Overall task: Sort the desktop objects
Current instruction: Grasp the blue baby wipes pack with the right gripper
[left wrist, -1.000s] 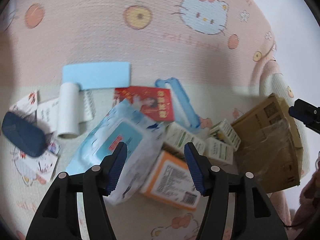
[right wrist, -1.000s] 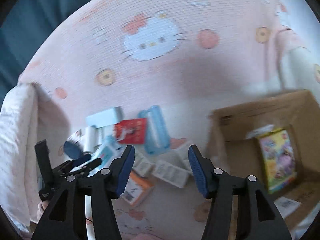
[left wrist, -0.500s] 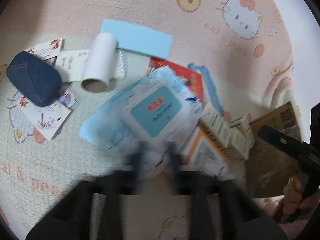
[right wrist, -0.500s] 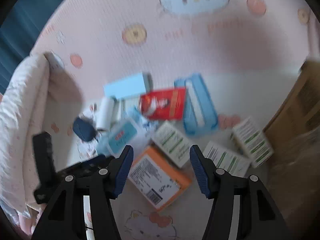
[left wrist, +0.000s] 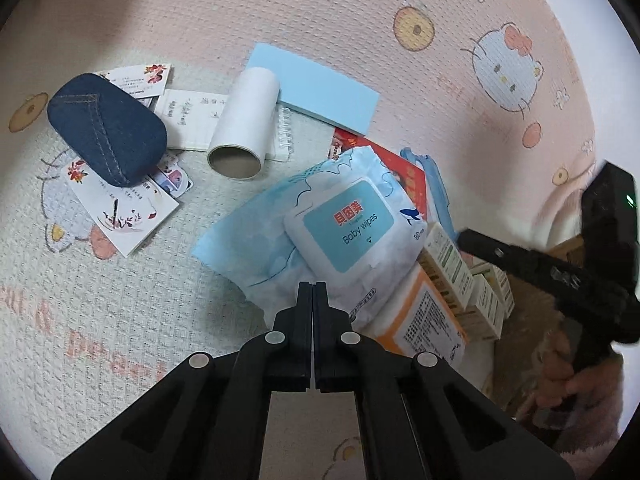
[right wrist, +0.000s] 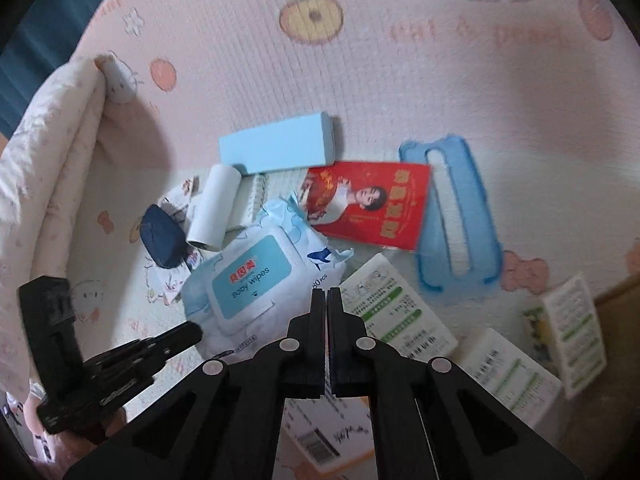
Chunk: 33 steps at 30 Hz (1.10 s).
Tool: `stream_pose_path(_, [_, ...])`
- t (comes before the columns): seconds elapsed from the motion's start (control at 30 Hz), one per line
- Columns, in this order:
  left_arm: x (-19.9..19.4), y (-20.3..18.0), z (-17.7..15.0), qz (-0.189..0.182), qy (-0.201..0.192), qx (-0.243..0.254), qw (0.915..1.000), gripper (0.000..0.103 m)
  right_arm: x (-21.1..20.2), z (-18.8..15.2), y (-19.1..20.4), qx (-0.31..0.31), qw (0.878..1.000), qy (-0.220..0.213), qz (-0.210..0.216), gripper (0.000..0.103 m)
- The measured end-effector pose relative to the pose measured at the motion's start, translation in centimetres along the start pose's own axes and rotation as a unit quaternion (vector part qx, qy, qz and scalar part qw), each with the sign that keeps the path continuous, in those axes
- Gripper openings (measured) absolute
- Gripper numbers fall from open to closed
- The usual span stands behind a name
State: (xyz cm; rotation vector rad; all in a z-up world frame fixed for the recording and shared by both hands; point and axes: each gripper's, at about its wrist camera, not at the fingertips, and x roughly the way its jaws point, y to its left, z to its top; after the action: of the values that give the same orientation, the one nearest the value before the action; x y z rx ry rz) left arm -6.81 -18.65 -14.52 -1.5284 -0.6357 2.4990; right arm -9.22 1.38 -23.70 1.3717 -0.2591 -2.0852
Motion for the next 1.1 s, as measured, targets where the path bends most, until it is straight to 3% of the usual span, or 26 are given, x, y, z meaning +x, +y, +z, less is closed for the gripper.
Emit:
stream_pose_path(0.27, [1.0,1.3,-0.4,0.000,0.015,-0.037,0.9992,0.000,2.2,3.0,-0.1,-0.005,1.000,0.008,0.023,0.000])
stream_pose_path(0.4, [0.0,2.2,-0.4,0.004,-0.022,-0.091,0.9956,0.000,4.1,3.1,0.3,-0.018,0.999,0.041,0.011,0.002])
stream_pose_path(0.5, [-1.2,2.9,-0.6,-0.005,-0.047,-0.129,0.9906,0.000,4.8,2.7,0.7,-0.031,0.999,0.031,-0.006,0.004])
stream_pose_path(0.6, [-1.5,3.7,-0.5,0.026,-0.051,-0.137,0.9889,0.026,5.1,2.7,0.6,-0.029,0.999,0.029,-0.007,0.009])
stream_pose_path(0.67, [-1.5,5.0,-0.3,0.018,-0.044,-0.158,0.9862,0.031,5.0,2.9,0.4,-0.024,0.999,0.024,-0.003,0.011])
stream_pose_path(0.73, [-1.4,6.1,-0.3,-0.013,-0.038,-0.188,0.9813,0.034,4.8,3.1,0.2,-0.021,1.000,0.018,-0.001,0.016])
stream_pose_path(0.8, [-1.3,6.4,-0.2,-0.026,-0.032,-0.197,0.9795,0.037,4.9,3.1,0.3,-0.023,1.000,0.020,0.002,0.029])
stream_pose_path(0.9, [-0.9,5.8,0.1,-0.037,-0.027,-0.188,0.9811,0.046,5.0,2.7,1.0,-0.034,0.999,0.013,0.006,0.036])
stream_pose_path(1.0, [-0.2,4.5,0.6,-0.051,-0.011,-0.161,0.9855,0.047,5.4,2.2,1.3,-0.035,0.999,0.006,-0.003,0.036])
stream_pose_path(1.03, [0.0,3.8,0.7,-0.037,-0.013,-0.144,0.9889,0.046,5.6,2.1,1.3,-0.034,0.999,0.006,0.000,0.035])
stream_pose_path(1.07, [-0.1,3.4,0.8,-0.020,-0.014,-0.129,0.9914,0.042,5.7,2.0,1.4,-0.034,0.999,0.008,0.002,0.034])
stream_pose_path(1.1, [-0.2,3.0,0.8,0.002,-0.020,-0.114,0.9933,0.025,5.8,1.9,1.7,-0.038,0.999,0.011,0.007,0.031])
